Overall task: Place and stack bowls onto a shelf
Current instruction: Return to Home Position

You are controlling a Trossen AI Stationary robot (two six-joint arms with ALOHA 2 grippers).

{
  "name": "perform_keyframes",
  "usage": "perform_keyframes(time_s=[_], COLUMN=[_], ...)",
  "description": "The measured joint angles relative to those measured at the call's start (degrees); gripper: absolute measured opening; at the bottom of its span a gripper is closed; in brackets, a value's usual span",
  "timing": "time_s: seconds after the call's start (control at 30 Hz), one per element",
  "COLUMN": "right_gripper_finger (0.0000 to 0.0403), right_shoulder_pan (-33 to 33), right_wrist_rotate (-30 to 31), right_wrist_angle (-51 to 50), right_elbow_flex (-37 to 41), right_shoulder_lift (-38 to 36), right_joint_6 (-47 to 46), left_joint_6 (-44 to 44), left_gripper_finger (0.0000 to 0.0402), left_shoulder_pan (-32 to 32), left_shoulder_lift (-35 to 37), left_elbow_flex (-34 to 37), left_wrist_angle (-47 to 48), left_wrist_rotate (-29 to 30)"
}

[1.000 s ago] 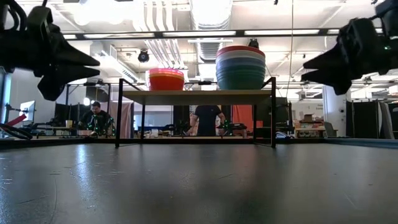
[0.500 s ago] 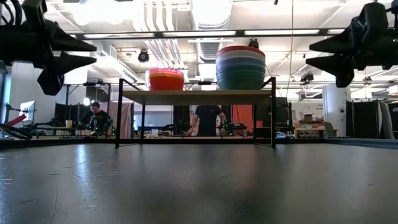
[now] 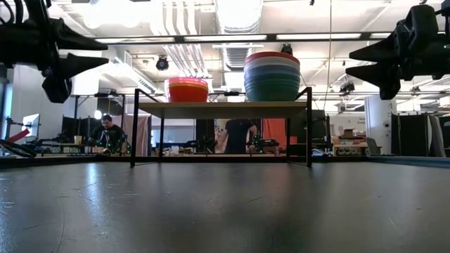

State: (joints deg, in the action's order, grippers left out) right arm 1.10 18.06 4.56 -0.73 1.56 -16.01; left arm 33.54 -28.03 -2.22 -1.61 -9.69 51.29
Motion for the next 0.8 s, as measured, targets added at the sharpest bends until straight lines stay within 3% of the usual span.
perform_keyframes(time_s=[0.8], right_gripper_finger=[0.0206], right_shoulder_pan=[0.0], right_wrist_rotate=[0.0], right_wrist_angle=[0.0], right_elbow_flex=[0.0], right_shoulder_lift=[0.1], right_joint_6=[0.0], left_joint_6=[0.0], left_gripper_finger=[0.0104], left_shoulder_pan=[0.0], left_shoulder_lift=[-0.3], left_elbow_flex=[-0.2], left_wrist_angle=[-0.1], left_wrist_rotate=[0.0])
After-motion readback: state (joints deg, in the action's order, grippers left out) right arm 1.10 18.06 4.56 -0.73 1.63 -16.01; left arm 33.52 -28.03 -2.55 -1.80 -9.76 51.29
